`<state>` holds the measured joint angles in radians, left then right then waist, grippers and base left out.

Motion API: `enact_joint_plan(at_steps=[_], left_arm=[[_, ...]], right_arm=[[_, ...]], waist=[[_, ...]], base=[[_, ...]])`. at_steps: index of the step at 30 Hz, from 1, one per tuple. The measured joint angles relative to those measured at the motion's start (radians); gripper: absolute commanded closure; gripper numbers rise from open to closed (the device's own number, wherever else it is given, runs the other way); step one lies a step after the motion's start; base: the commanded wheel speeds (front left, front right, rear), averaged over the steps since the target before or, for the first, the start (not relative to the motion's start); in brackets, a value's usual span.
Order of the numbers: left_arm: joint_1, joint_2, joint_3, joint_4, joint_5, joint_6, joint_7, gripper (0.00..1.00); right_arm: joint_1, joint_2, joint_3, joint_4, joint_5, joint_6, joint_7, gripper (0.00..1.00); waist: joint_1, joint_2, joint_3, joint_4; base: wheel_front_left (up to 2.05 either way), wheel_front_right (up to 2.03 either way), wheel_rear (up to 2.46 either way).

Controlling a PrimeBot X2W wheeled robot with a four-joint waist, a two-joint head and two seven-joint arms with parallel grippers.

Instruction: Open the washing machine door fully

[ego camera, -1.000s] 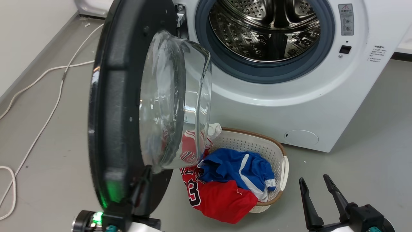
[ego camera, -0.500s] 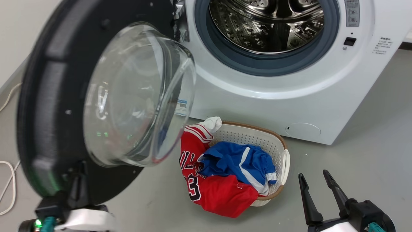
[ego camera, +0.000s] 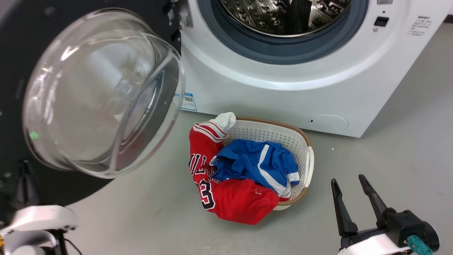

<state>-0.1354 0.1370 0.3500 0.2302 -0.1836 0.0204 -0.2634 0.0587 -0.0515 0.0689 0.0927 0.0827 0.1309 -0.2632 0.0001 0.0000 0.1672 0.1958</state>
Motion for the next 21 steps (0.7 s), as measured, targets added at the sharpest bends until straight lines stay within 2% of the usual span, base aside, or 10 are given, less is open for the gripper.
enact_joint_plan(at_steps=[11,21], left_arm=[[-0.103,0.058,0.135,0.106,0.023,-0.029,0.000,1.00],[-0.170,0.091,0.207,0.173,0.051,-0.028,0.000,1.00]], right_arm=[[-0.038,0.000,0.004,-0.001,-0.015,0.000,0.000,0.00],[-0.056,0.000,0.007,0.000,-0.021,0.000,0.000,0.00]], waist=[[0.0000,0.0000,0.047,-0.031],[-0.0001,0.0000,0.071,-0.059]], base=[[0.00,0.00,0.00],[0.00,0.00,0.00]])
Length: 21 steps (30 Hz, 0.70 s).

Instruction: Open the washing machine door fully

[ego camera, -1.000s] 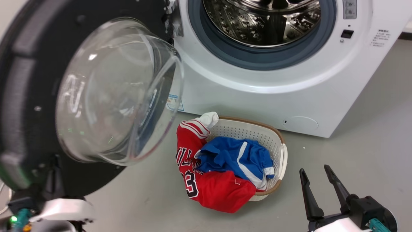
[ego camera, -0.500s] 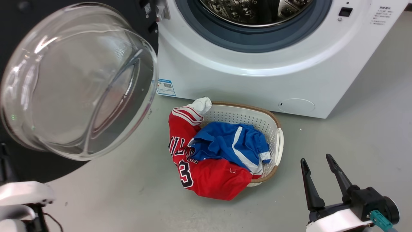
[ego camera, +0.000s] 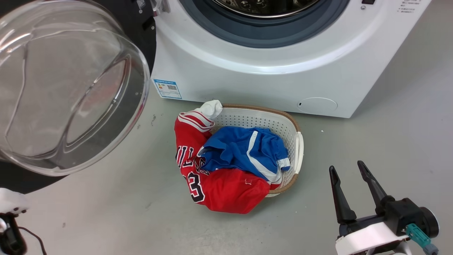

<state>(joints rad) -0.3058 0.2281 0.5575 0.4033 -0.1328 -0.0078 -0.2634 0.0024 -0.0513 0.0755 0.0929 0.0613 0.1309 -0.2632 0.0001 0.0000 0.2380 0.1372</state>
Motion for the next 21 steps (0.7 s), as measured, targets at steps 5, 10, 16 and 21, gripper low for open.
enact_joint_plan(at_steps=[5,10,16,21], left_arm=[[-0.019,0.005,0.053,0.027,-0.018,-0.001,0.000,1.00],[-0.026,0.014,0.077,0.046,-0.008,-0.019,0.000,1.00],[-0.030,0.022,0.089,0.070,0.020,-0.046,0.000,1.00],[-0.023,0.028,0.086,0.077,0.043,-0.072,0.000,1.00]], right_arm=[[-0.002,0.000,-0.001,0.000,0.000,0.000,0.000,0.00],[-0.002,0.000,-0.004,-0.002,0.000,0.000,0.000,0.00],[-0.001,0.000,-0.005,-0.002,0.000,0.000,0.000,0.00],[0.004,0.000,-0.002,0.004,0.007,0.000,0.000,0.00]], waist=[[0.0000,0.0000,0.003,-0.014],[0.0000,0.0000,0.001,-0.022],[0.0000,0.0000,-0.012,-0.023],[0.0000,0.0000,-0.040,-0.024]], base=[[0.00,0.00,0.00],[0.00,0.00,0.00],[0.00,0.00,0.00],[0.00,0.00,0.00]])
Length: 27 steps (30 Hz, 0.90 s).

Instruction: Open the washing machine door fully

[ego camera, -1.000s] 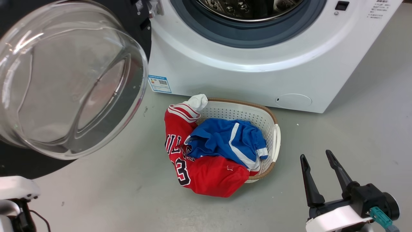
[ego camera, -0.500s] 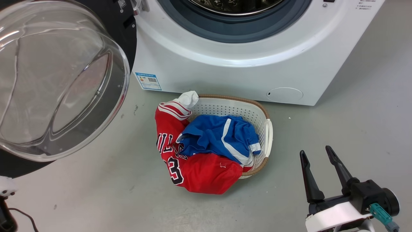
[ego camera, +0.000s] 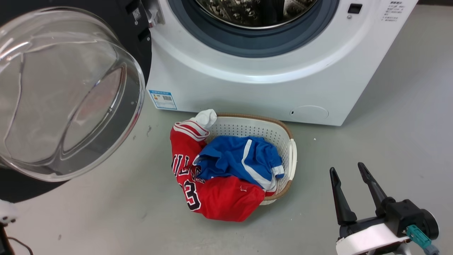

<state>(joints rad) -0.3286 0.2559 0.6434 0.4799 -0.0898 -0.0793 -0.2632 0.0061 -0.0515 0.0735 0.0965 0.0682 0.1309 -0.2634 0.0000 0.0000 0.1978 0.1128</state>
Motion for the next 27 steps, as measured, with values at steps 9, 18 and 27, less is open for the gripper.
enact_joint_plan(at_steps=[9,18,27], left_arm=[[0.113,-0.033,-0.043,-0.084,0.044,-0.033,0.000,1.00],[0.247,-0.140,-0.197,-0.333,0.087,-0.044,0.000,1.00],[0.334,-0.197,-0.390,-0.457,0.079,-0.044,0.000,1.00]], right_arm=[[0.041,0.000,-0.013,-0.002,0.011,0.000,0.000,0.00],[0.078,0.000,-0.064,-0.110,0.023,0.000,0.000,0.00],[0.102,0.000,-0.071,-0.142,0.035,0.000,0.000,0.00]], waist=[[-0.0001,0.0000,-0.085,-0.004],[-0.0002,0.0000,-0.166,-0.015],[-0.0002,0.0000,-0.199,-0.047]], base=[[0.00,0.00,0.00],[0.00,0.00,0.00],[0.00,0.00,0.00]])
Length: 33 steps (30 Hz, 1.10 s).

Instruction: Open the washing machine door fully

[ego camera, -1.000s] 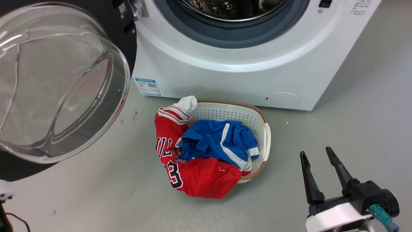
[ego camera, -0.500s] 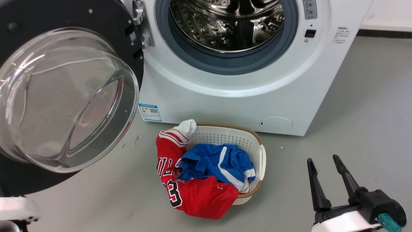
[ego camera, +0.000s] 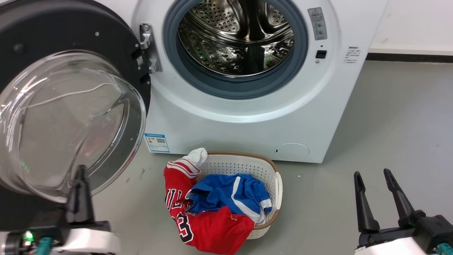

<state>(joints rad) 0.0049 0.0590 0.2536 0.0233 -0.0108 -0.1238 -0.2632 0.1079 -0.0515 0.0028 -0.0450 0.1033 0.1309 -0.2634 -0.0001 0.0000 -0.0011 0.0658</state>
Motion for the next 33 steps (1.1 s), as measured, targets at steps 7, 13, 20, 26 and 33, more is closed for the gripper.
enact_joint_plan(at_steps=[7,13,20,26,33], left_arm=[[0.046,-0.007,-0.137,-0.016,-0.027,0.007,0.000,1.00],[0.077,-0.007,-0.225,-0.012,-0.065,0.052,0.000,1.00],[0.105,-0.008,-0.254,-0.006,-0.072,0.081,0.000,1.00],[0.114,-0.008,-0.266,0.007,-0.066,0.096,0.000,0.00],[0.114,-0.008,-0.273,0.006,-0.054,0.107,0.000,0.00]], right_arm=[[0.018,0.000,-0.008,-0.010,0.008,0.000,0.000,0.00],[0.027,0.000,-0.015,-0.011,0.019,0.000,0.000,0.00],[0.047,0.000,-0.016,-0.004,0.024,0.000,0.000,0.00],[0.057,0.000,-0.016,0.007,0.030,0.000,0.000,0.00],[0.056,0.000,-0.014,0.016,0.031,0.000,0.000,0.00]], waist=[[0.0000,0.0000,-0.009,-0.031],[0.0000,0.0000,-0.010,-0.061],[0.0001,0.0000,-0.009,-0.097],[0.0001,0.0000,-0.010,-0.113],[0.0001,0.0000,-0.010,-0.125]], base=[[0.00,0.00,0.00],[0.00,0.00,0.00],[0.00,0.00,0.00],[0.00,0.00,0.00],[0.00,0.00,0.00]])
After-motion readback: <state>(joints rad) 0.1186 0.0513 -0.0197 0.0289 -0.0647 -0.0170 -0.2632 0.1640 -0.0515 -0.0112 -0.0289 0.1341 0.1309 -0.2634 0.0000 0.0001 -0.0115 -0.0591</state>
